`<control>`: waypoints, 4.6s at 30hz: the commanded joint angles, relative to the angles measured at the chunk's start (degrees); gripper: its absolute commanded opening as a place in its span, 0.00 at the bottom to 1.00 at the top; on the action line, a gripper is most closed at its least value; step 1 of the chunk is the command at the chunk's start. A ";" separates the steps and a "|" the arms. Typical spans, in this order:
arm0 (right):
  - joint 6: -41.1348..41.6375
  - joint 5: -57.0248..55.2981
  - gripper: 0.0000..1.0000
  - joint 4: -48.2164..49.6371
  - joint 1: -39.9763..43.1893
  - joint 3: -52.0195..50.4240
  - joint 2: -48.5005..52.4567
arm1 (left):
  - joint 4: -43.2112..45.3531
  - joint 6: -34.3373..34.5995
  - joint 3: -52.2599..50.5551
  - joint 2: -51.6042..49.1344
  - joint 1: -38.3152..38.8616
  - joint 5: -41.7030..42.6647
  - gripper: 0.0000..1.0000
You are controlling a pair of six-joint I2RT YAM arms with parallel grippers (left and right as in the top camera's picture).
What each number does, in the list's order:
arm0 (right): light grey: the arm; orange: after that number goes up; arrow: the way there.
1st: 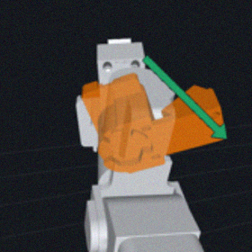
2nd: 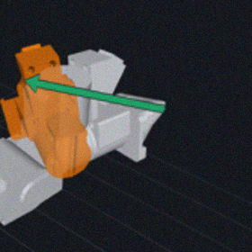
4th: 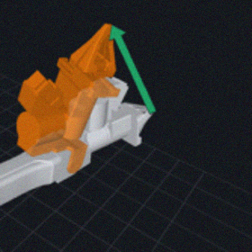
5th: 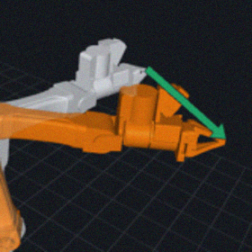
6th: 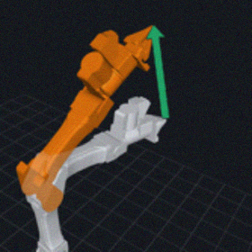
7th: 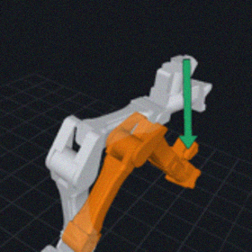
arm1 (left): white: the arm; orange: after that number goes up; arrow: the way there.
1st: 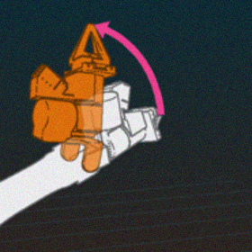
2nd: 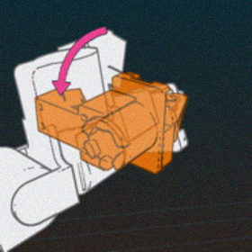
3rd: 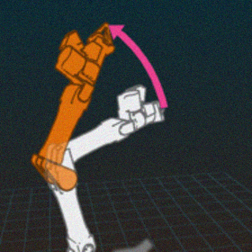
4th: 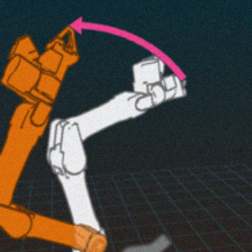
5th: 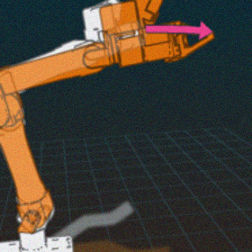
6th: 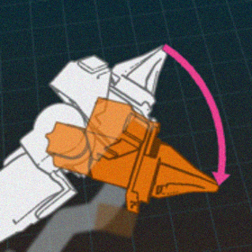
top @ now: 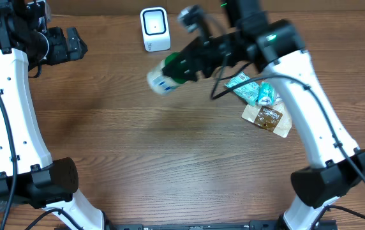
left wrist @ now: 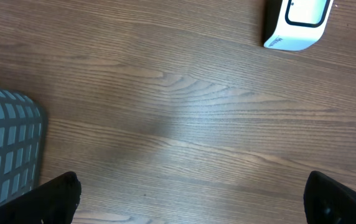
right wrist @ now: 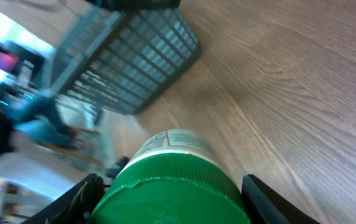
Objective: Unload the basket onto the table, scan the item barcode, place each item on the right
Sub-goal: 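Lift the jar and swing it up toward the scanner, then hold the jar in front of the white scanner, then carry the jar right and set it by the bag pile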
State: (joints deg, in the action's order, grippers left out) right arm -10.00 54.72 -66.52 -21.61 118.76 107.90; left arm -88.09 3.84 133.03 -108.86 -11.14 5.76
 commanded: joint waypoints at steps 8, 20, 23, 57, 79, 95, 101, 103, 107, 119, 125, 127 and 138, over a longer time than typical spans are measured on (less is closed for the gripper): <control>-1.01 13.49 0.55 -5.25 9.73 1.22 -1.49 | 0.09 -1.29 1.22 1.33 -0.09 -0.37 1.00; -1.01 13.97 0.54 -4.98 9.57 1.22 -1.49 | 0.09 -1.29 1.22 1.33 -0.09 -0.37 0.99; -1.01 13.75 0.54 -4.76 9.57 1.22 -1.49 | 0.07 -1.29 1.22 1.33 -0.09 -0.37 0.99; -13.77 -45.70 0.48 15.96 -8.33 1.20 5.73 | 0.09 -1.29 1.22 1.33 -0.09 -0.37 1.00; -49.53 -57.37 0.50 71.38 -8.26 1.20 30.60 | 0.09 -1.29 1.22 1.33 -0.09 -0.37 1.00; -54.84 -57.42 0.49 82.12 -6.16 1.20 36.15 | 0.07 -1.29 1.22 1.33 0.00 -0.37 1.00; -54.84 -57.24 0.49 80.78 -7.17 1.20 36.15 | 0.09 -1.29 1.22 1.33 -0.02 -0.37 1.00; -54.84 -56.57 0.49 80.74 -7.56 1.20 36.15 | 0.07 -1.29 1.22 1.33 -0.02 -0.37 0.99; -54.82 -56.33 0.49 80.72 -8.15 1.20 36.15 | 0.07 -1.29 1.22 1.33 0.00 -0.37 0.99; -54.84 -56.19 0.48 80.21 -9.27 1.20 36.13 | 0.07 -1.29 1.22 1.33 0.02 -0.37 0.99; -53.66 -57.68 0.46 79.08 -10.64 1.20 33.09 | 0.07 -1.29 1.22 1.33 -0.11 -0.37 1.00; -50.47 -57.64 0.46 77.59 -11.13 1.20 30.75 | 0.07 -1.29 1.22 1.33 -0.09 -0.37 0.99; -19.80 -45.90 0.48 43.45 -11.91 1.20 10.86 | 0.07 -1.29 1.22 1.33 0.66 -0.37 1.00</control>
State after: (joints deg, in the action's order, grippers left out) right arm -43.09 1.39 -18.24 -34.04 118.54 130.91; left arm -88.12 3.84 133.03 -108.86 -10.87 5.76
